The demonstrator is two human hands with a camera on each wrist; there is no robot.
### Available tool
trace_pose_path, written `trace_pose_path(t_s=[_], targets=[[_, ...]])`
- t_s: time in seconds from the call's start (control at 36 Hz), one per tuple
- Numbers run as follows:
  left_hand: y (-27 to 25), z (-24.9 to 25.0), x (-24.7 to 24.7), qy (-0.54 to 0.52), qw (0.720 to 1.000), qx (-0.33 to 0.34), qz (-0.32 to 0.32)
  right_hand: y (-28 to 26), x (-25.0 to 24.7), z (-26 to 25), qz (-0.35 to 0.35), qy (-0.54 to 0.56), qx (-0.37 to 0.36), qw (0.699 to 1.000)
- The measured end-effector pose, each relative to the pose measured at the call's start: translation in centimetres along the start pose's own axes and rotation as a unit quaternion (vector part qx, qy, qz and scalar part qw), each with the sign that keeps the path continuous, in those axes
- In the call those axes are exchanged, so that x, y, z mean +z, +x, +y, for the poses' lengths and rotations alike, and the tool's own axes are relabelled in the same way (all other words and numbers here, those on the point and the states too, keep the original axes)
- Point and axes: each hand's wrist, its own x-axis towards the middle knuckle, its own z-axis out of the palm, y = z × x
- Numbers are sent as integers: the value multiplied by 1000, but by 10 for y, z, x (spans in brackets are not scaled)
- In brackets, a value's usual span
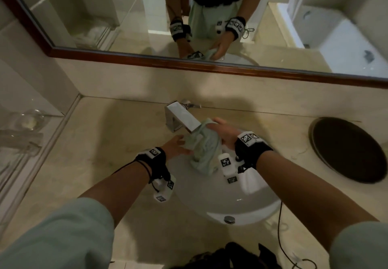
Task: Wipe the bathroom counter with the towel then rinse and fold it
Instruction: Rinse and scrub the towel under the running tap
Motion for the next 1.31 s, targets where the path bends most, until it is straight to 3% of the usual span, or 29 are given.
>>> trace_pose_path(t_s=[0.22,0.33,0.44,0.61,0.92,1.03,1.11,1.31], targets=[[0,6,34,119,991,1,-62,-41,-19,-24,43,87,-82,992],[-7,9,52,112,989,42,-89,-58,-33,-39,57,125,-132,982],[-1,8,60,94,992,57,-54,-74,-48,-56,54,160,-171,971],[0,9,63,147,986,70,-20,-87,-57,-66,85,168,-171,967],[-12,28,84,134,988,77,17,-95,-52,-80,50,269,-192,943],[-5,27,74,152,984,88,32,-97,-56,-83,67,232,-186,952],[8,21,60,146,985,85,19,-91,-65,-75,120,180,-180,959],[-23,37,33,28,998,35,35,-66,-74,-35,245,41,-140,959]])
